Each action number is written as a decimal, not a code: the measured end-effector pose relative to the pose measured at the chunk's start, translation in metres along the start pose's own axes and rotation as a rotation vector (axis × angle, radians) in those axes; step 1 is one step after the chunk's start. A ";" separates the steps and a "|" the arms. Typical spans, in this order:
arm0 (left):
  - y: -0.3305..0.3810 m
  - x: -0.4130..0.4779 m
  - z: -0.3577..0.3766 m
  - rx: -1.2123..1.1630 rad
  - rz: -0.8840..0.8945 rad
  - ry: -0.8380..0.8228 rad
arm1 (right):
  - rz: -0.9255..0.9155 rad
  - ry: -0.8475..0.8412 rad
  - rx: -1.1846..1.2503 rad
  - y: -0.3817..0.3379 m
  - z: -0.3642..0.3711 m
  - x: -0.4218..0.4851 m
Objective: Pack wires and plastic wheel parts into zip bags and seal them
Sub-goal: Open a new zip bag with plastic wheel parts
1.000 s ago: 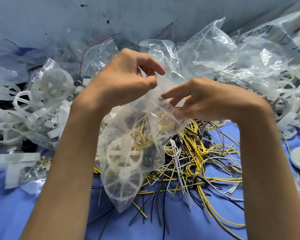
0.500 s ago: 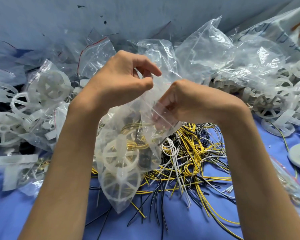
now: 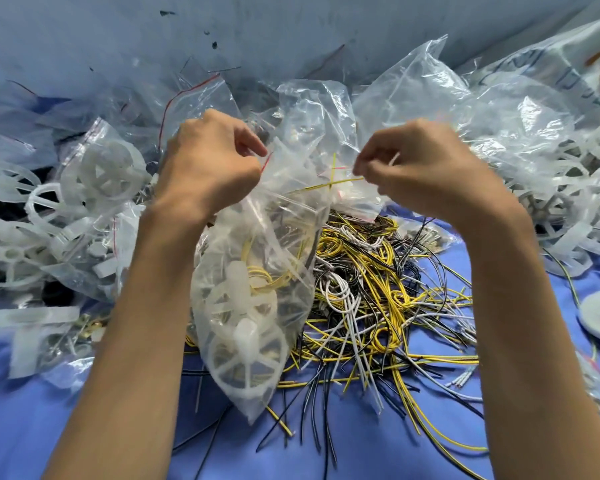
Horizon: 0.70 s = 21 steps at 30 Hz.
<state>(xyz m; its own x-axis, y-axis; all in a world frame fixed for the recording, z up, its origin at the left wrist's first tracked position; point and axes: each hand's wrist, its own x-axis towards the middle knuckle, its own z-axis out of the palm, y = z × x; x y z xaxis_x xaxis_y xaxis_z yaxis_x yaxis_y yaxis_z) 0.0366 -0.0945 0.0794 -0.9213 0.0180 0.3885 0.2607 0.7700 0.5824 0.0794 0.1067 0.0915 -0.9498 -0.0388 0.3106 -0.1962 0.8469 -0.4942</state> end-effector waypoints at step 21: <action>-0.010 0.003 -0.010 -0.063 -0.156 -0.042 | 0.090 -0.662 -0.474 -0.001 0.067 0.000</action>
<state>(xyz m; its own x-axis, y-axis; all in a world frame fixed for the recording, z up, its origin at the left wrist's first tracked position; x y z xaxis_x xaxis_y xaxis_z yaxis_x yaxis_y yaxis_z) 0.0345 -0.1084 0.0817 -0.9627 -0.0710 0.2610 0.1303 0.7239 0.6775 0.0634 0.0702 0.0378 -0.9331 -0.1396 -0.3314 -0.1293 0.9902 -0.0530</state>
